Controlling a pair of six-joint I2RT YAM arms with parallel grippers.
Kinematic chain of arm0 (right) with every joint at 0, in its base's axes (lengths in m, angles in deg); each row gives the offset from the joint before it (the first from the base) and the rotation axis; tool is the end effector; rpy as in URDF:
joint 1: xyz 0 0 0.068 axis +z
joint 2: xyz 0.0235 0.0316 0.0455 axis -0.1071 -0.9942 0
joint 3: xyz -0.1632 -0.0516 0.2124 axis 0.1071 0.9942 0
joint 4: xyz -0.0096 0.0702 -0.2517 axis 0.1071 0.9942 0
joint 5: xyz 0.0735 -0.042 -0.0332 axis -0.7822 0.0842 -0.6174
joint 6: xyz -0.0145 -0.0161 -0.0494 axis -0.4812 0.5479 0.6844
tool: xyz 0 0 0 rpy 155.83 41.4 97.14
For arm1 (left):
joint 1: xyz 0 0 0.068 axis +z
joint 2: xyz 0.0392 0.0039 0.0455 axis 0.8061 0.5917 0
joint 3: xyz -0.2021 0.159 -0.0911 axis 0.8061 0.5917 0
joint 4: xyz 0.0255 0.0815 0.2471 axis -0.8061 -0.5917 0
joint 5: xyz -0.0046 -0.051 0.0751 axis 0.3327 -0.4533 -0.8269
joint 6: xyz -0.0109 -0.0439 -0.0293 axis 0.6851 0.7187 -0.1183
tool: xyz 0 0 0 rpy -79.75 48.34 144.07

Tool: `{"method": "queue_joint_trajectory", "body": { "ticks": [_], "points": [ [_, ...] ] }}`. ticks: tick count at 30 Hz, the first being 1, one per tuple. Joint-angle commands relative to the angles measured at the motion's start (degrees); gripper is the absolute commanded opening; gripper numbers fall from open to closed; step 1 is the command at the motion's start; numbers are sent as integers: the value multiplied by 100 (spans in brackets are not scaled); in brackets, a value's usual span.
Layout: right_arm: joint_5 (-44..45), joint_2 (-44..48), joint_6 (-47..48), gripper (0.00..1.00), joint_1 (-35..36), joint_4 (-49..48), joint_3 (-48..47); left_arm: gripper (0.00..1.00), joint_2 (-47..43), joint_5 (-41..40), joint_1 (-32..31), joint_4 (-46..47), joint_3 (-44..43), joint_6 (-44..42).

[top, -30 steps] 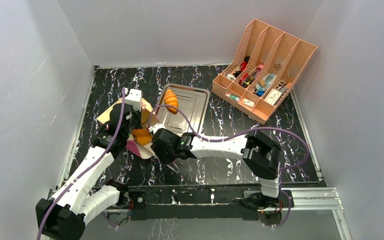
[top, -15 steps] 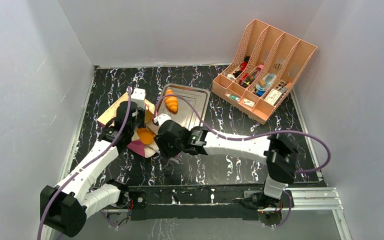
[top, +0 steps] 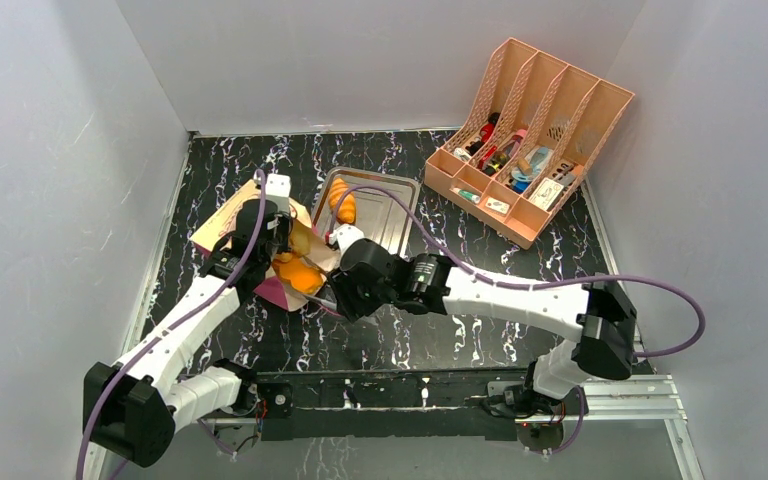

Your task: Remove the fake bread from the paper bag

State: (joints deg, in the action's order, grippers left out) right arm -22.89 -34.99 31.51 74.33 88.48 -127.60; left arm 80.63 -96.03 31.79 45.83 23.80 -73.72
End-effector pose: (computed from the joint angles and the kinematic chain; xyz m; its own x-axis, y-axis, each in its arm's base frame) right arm 0.1299 0.3134 0.2908 -0.6333 -0.4297 -0.6437 -0.6873 0.6946 0.2125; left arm 0.2267 -0.0794 0.2861 -0.3847 0.1352 -0.9131 0.0839 0.9902 0.1113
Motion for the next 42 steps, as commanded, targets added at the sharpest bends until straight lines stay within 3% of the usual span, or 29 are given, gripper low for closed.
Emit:
{"method": "queue_joint_trajectory", "body": {
  "ticks": [1, 25, 42],
  "points": [
    [73, 551, -54, 0, 21, -87, -113, 0, 61, -380, 28, -110, -274, -13],
    [535, 64, 495, 0, -115, 906, -2667, 0, 574, -1131, 116, -643, -1706, -93],
    [888, 1010, 359, 0, -296, 900, -2081, 0, 413, -1105, 396, -439, -1042, -93]
  ]
}}
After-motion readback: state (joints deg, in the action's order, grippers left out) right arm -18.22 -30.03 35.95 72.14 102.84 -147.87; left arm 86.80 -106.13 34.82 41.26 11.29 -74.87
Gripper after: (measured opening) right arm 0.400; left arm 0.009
